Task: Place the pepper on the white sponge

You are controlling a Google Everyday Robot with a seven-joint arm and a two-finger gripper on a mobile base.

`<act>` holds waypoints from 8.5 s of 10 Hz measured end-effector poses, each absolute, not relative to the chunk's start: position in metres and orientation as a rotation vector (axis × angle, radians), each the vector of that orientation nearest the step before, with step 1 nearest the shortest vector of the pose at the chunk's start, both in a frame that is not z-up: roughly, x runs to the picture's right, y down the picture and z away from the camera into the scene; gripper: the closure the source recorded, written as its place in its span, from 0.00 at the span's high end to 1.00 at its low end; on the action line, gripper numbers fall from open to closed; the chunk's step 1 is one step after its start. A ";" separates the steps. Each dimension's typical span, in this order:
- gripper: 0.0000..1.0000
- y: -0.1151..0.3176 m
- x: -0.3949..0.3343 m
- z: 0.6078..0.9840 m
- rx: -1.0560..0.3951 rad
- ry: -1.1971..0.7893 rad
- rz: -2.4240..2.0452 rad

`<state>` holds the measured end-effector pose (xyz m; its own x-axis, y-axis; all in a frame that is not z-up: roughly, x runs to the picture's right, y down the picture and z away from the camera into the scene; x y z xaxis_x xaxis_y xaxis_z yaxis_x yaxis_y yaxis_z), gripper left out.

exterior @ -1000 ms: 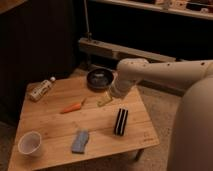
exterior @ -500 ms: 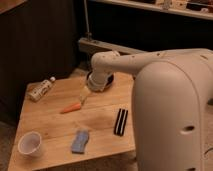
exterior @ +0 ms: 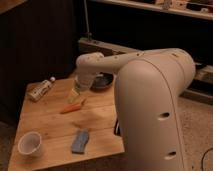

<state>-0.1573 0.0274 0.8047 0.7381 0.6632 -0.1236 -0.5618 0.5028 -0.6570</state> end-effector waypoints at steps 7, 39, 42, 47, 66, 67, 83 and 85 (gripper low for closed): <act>0.80 0.015 -0.187 0.826 -0.640 -0.346 0.476; 0.33 0.096 -0.193 0.908 -0.677 -0.248 0.295; 0.32 0.092 -0.195 0.903 -0.688 -0.245 0.283; 0.00 0.048 -0.175 0.831 -0.707 -0.244 0.322; 0.00 0.199 -0.123 0.680 -0.808 -0.510 -0.035; 0.00 0.200 -0.126 0.684 -0.811 -0.501 -0.054; 0.00 0.238 -0.119 0.743 -0.979 -0.466 -0.125; 0.00 0.241 -0.121 0.744 -0.995 -0.463 -0.135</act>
